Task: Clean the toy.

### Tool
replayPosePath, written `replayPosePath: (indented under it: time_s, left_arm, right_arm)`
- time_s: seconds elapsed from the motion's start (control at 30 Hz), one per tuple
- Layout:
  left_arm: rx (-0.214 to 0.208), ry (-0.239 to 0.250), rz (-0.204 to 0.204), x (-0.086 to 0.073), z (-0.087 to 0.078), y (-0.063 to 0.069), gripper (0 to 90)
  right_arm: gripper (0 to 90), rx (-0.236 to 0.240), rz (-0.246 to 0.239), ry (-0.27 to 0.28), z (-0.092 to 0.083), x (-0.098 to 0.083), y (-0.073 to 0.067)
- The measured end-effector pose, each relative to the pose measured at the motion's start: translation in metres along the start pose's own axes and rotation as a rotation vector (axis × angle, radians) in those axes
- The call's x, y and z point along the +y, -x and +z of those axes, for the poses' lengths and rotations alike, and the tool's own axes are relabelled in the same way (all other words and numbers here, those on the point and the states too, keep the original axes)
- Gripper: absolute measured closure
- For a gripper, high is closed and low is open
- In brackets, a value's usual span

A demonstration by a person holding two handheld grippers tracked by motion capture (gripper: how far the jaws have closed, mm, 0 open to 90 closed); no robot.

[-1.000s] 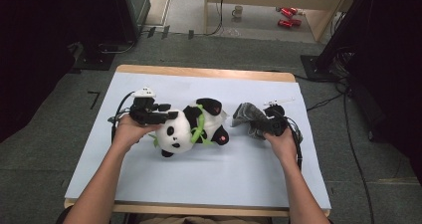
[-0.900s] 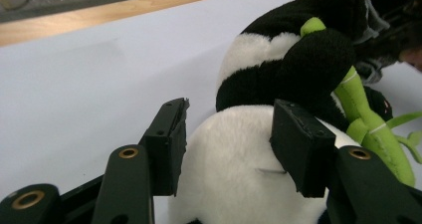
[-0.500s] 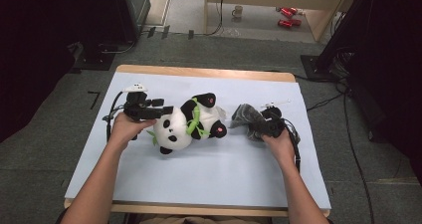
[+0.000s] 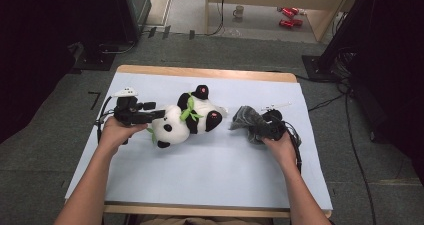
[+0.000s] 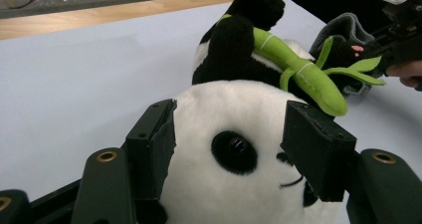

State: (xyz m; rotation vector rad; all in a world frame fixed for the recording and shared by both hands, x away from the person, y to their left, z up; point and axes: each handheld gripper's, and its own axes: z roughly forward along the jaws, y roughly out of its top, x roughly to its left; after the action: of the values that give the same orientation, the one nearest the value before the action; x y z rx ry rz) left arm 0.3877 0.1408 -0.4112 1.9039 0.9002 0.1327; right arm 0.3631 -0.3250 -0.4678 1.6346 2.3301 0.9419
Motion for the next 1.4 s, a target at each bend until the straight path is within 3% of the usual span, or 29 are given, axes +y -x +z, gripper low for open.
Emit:
replayPosePath:
  time_s: [0.2,0.37,0.77,0.87,1.03,1.23,1.4]
  left_arm:
    - [0.037,0.012,0.049,-0.012,-0.023,0.001,35.9]
    - [0.085,0.013,0.058,-0.027,-0.032,-0.004,35.7]
    - [0.165,-0.099,0.060,-0.061,-0.029,-0.022,36.8]
    - [0.163,-0.115,0.075,-0.066,-0.027,-0.023,37.1]
    - [0.159,-0.142,0.072,-0.074,-0.025,-0.028,36.2]
    - [0.170,-0.151,0.064,-0.076,-0.024,-0.030,35.7]
    - [0.180,-0.174,0.078,-0.078,-0.022,-0.030,35.2]
  right_arm:
    - [72.1,-0.006,-0.009,0.028,-0.008,-0.001,0.002]
    - [72.2,-0.025,0.010,0.037,-0.013,-0.005,0.011]
    - [66.9,-0.043,0.028,0.096,-0.007,-0.010,0.021]
    - [59.1,-0.037,0.035,0.106,-0.002,-0.010,0.023]
    - [34.7,-0.015,0.037,0.093,0.000,-0.008,0.025]
    - [26.9,0.007,0.018,0.111,-0.010,-0.008,0.021]
    - [23.6,0.021,-0.032,0.140,-0.021,-0.007,0.013]
